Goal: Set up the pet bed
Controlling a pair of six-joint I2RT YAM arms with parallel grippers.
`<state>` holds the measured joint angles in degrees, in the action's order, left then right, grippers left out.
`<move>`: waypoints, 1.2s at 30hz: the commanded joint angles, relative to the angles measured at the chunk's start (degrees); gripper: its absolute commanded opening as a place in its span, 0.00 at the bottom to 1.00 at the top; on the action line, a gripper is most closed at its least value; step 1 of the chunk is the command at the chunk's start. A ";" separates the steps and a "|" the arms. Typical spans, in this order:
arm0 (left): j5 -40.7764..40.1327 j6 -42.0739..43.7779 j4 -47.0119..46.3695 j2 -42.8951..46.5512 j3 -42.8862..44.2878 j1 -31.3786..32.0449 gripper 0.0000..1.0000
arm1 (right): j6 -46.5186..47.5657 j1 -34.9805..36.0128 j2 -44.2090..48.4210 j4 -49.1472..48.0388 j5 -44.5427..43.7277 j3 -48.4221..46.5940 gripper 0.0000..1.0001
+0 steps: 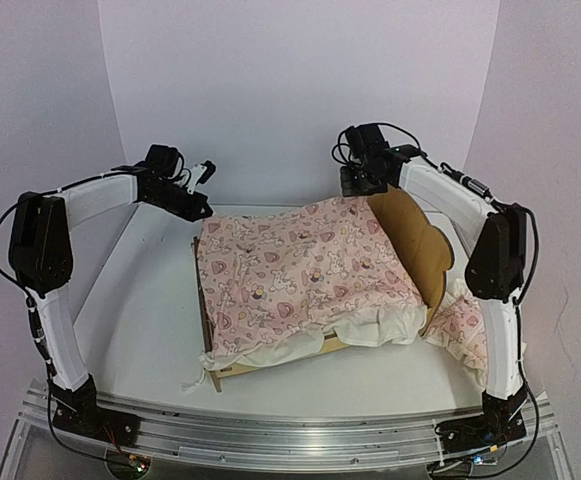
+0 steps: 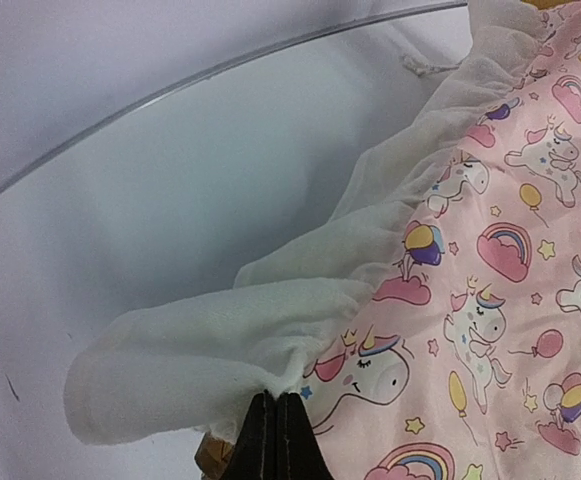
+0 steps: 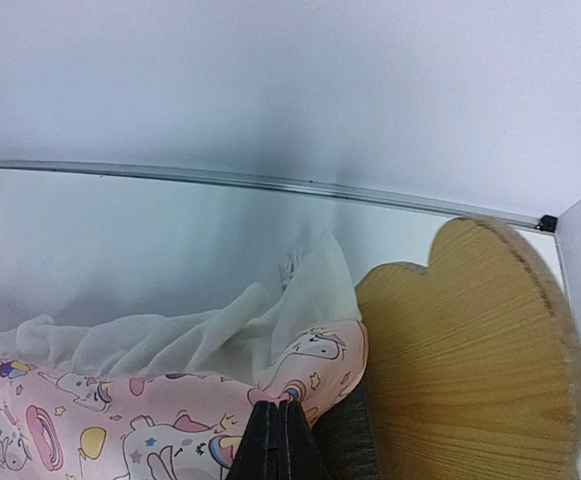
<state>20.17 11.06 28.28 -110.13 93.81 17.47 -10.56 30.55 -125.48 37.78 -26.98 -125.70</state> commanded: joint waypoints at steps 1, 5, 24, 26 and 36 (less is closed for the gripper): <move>1.86 0.94 -2.19 -1.69 2.09 -0.12 0.00 | -1.09 -1.98 3.60 -1.48 -2.67 5.08 0.00; 1.63 0.12 -3.49 -3.14 1.24 -0.15 0.00 | -0.89 -2.66 3.54 -1.84 -1.27 6.09 0.01; 1.87 13.72 10.81 13.41 -6.55 -1.12 0.62 | 0.68 -5.27 24.23 20.51 8.55 10.17 0.62; 2.02 15.65 11.94 16.40 -11.49 -1.11 0.60 | -0.56 -7.65 25.67 25.35 9.63 12.22 0.63; 12.46 18.07 13.16 26.22 -32.04 -0.86 0.52 | -1.95 -11.17 26.22 33.75 21.01 17.60 0.64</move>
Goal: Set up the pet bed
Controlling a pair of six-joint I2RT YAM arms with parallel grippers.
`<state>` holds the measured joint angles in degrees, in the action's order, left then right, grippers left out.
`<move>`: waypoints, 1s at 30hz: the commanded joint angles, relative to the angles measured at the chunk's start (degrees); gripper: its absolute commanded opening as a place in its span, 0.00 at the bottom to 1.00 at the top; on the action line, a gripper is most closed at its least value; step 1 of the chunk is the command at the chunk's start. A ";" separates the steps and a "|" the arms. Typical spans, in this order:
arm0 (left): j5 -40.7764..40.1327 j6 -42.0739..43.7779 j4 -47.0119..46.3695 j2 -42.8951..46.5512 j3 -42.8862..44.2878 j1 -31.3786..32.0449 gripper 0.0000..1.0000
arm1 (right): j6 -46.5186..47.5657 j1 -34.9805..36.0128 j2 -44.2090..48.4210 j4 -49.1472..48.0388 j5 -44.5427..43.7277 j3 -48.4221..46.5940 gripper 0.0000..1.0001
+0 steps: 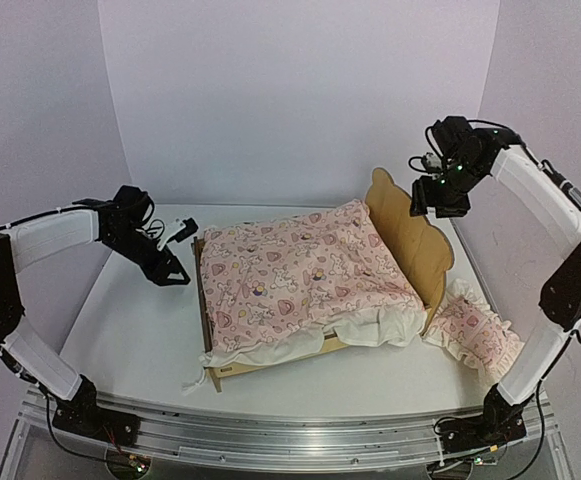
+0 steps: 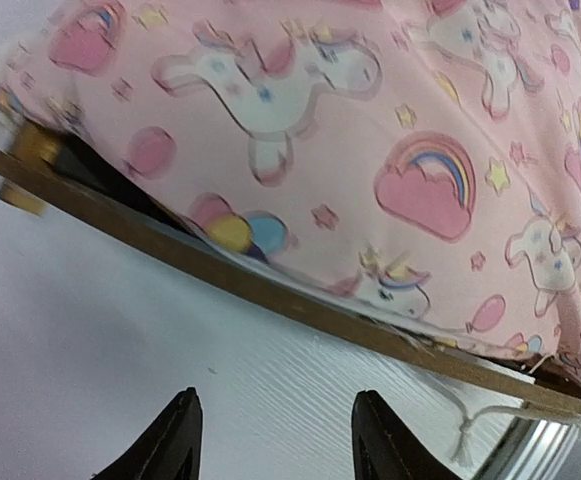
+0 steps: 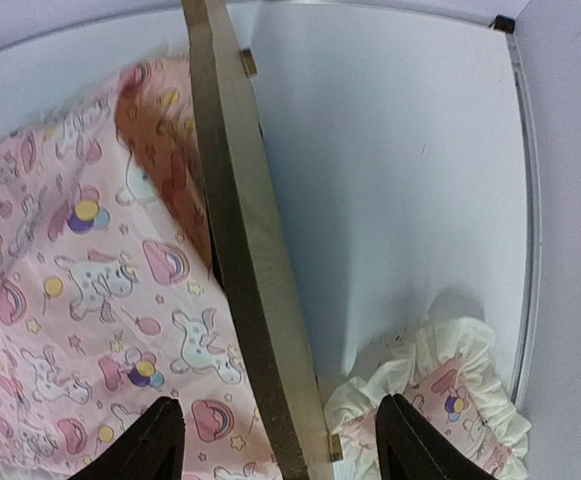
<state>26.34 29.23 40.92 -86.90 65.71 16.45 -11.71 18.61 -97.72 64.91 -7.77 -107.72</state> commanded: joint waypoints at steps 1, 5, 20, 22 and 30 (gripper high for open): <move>6.98 -1.62 -0.52 3.22 -5.25 0.18 0.52 | -0.77 0.77 -2.53 7.90 1.29 -0.89 0.61; 7.73 -6.90 -6.18 3.28 -8.54 0.16 0.52 | -1.05 0.85 -6.52 12.91 3.89 -3.98 0.39; 0.04 -7.88 -19.93 -13.71 3.66 -3.52 0.51 | -15.16 7.15 -9.88 -0.04 5.13 -4.50 0.32; -0.10 -7.57 -20.59 -16.41 7.01 -3.78 0.51 | -16.00 7.83 -10.61 -2.52 5.37 -4.93 0.34; 11.49 -0.75 -14.31 -11.75 7.03 -6.67 0.57 | -10.07 7.85 -5.78 -2.28 -1.33 -6.79 0.52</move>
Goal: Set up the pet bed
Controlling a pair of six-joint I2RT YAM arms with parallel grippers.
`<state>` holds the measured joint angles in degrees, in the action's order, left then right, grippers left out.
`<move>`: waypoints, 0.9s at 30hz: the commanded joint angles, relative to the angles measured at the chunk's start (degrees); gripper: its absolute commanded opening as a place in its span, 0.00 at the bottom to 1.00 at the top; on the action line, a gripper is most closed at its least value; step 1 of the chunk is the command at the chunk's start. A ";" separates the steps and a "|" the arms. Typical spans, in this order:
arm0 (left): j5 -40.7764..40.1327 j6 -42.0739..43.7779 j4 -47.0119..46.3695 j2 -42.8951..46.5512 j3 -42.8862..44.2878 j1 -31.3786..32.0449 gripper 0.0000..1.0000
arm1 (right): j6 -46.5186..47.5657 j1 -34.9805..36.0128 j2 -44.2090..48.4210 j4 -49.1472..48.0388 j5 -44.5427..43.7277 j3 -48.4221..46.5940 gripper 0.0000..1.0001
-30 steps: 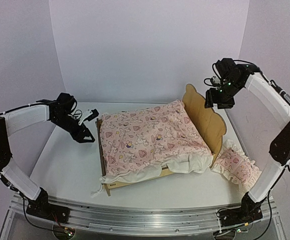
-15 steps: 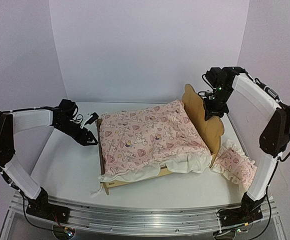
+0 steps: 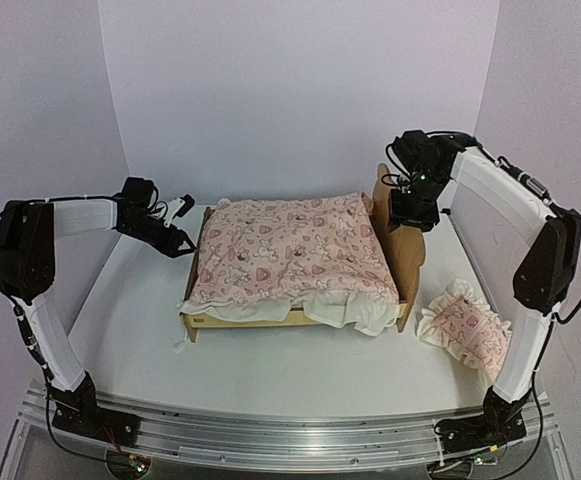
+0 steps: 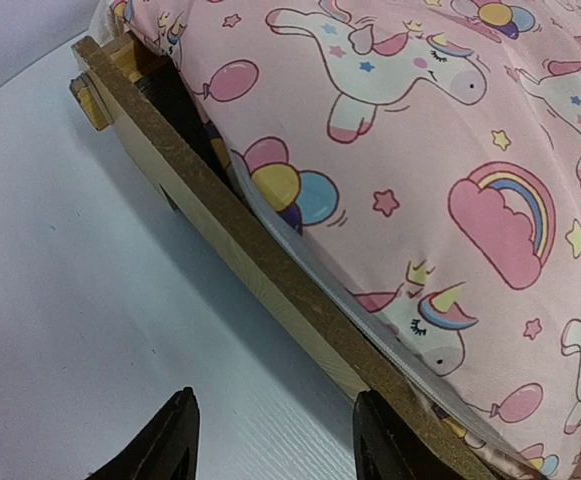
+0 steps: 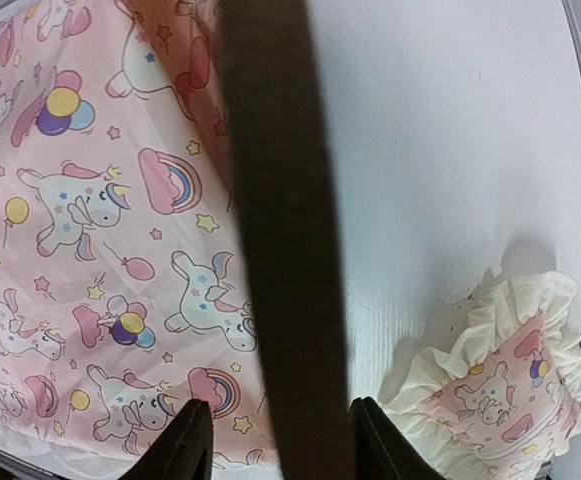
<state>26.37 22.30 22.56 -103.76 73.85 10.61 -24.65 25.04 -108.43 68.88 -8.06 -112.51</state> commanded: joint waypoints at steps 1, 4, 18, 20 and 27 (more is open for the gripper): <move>14.42 8.15 6.14 6.37 -1.80 -1.85 0.58 | 3.94 1.42 6.84 -6.28 -1.83 -1.26 0.53; 23.00 17.66 16.32 9.70 -3.21 -6.31 0.59 | 7.42 1.47 11.80 -6.37 -1.50 0.64 0.57; 16.66 36.38 15.09 21.92 -27.82 -7.01 0.43 | 17.79 12.14 23.09 -31.83 22.10 18.94 0.57; 13.83 39.31 13.85 24.11 -30.97 -5.37 0.44 | 17.84 14.41 21.82 -34.07 22.70 20.36 0.56; 4.54 29.12 -1.60 32.70 -42.56 4.26 0.56 | 16.93 17.44 16.78 -39.00 24.03 21.49 0.56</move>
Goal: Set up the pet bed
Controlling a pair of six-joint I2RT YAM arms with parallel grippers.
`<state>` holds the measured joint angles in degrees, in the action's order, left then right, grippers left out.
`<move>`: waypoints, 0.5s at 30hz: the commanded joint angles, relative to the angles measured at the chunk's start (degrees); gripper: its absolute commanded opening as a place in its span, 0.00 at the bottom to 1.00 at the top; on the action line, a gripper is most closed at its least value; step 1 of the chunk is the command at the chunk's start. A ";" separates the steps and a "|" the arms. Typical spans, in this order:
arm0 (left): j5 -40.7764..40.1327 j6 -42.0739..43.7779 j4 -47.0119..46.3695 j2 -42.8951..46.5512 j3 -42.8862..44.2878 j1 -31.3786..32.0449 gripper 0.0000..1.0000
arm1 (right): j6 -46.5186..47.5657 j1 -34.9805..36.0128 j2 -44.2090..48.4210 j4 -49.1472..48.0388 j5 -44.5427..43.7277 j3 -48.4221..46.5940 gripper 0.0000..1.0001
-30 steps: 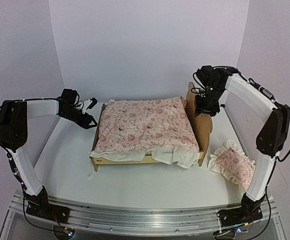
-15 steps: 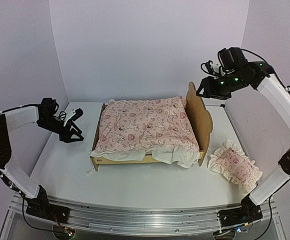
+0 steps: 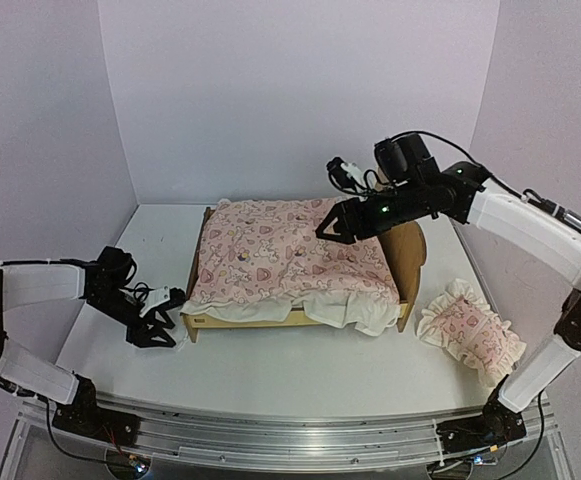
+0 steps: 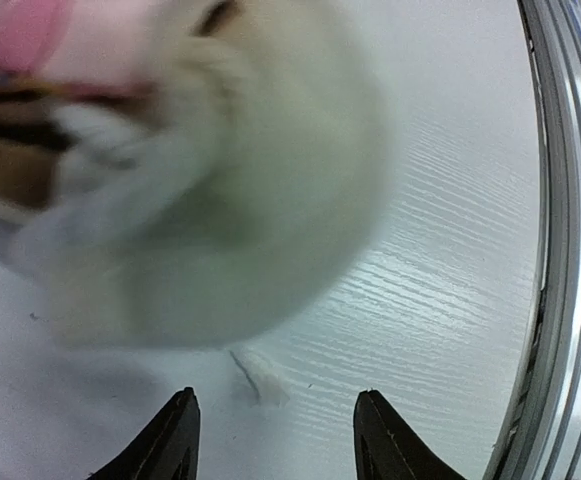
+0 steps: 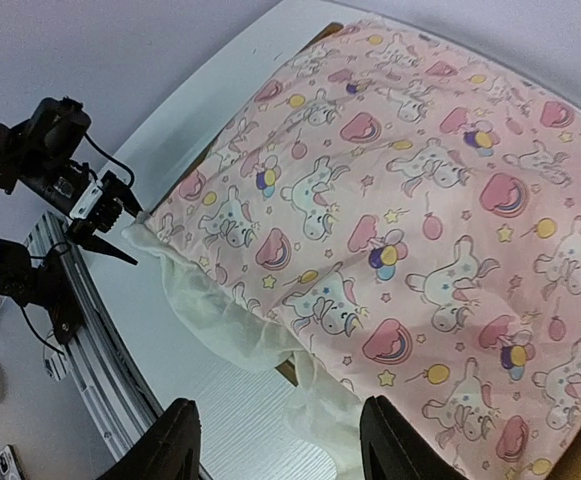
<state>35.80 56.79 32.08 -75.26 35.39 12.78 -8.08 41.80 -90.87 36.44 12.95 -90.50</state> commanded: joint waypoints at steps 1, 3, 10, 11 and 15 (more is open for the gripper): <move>-5.35 -6.56 -12.31 4.25 -4.93 2.09 0.56 | 0.31 0.74 -1.24 -6.97 3.23 -0.70 0.56; -6.45 -7.14 -13.39 3.69 -6.39 2.24 0.56 | 0.44 0.85 -1.77 -7.63 3.63 -0.76 0.56; -11.00 -2.98 -22.31 3.67 -12.57 5.04 0.55 | 1.17 0.90 -1.44 -9.08 2.52 0.54 0.56; -11.13 -2.25 -23.16 3.48 -12.97 5.27 0.55 | 1.23 0.90 -1.37 -9.18 2.40 0.64 0.56; -11.89 -0.36 -26.94 1.25 -13.83 5.46 0.54 | 1.31 0.87 -1.28 -9.30 2.04 0.91 0.56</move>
<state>25.83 53.88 12.59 -72.27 22.16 17.96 -7.50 42.44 -93.10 29.41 14.98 -90.12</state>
